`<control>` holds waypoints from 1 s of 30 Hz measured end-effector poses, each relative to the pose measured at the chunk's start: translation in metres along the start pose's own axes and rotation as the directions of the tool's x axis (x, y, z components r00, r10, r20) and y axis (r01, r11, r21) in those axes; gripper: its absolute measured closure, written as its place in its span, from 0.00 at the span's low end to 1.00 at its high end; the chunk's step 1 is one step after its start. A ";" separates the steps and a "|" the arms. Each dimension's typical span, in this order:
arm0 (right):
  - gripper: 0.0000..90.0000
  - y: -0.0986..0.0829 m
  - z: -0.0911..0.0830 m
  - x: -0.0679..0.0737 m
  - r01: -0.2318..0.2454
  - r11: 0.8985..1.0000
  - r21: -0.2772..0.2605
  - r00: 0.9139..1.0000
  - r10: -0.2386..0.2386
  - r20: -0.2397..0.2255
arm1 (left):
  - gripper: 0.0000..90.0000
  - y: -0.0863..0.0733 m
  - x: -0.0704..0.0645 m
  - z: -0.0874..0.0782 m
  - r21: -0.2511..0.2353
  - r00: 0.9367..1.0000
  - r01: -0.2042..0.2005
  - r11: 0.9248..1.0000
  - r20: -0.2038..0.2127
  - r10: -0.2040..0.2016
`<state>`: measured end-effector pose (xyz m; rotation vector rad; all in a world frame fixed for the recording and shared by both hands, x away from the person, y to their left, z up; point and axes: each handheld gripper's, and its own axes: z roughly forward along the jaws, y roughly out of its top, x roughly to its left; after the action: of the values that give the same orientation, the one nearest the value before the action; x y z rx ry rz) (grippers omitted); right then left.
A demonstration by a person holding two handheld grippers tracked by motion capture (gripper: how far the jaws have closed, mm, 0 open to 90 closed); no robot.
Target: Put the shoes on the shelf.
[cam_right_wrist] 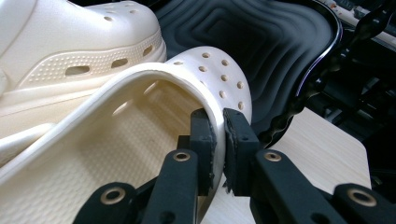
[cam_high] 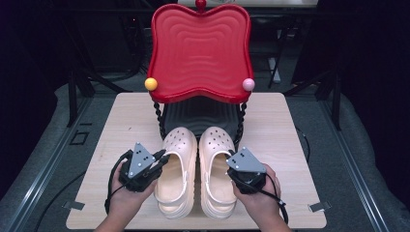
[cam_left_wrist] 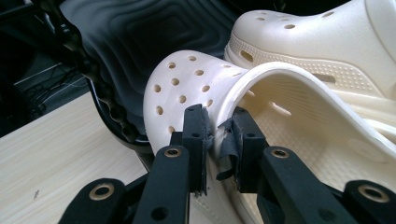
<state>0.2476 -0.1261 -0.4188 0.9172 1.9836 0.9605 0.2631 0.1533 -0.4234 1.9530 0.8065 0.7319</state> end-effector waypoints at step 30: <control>0.92 0.032 0.042 -0.027 -0.046 0.998 -0.047 0.998 0.048 0.037 | 0.87 0.038 0.022 0.044 -0.046 0.997 -0.011 0.999 -0.078 0.007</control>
<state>0.3043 -0.1209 -0.4026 0.9533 1.9081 1.0038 0.3190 0.1331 -0.4052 1.8980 0.8211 0.8295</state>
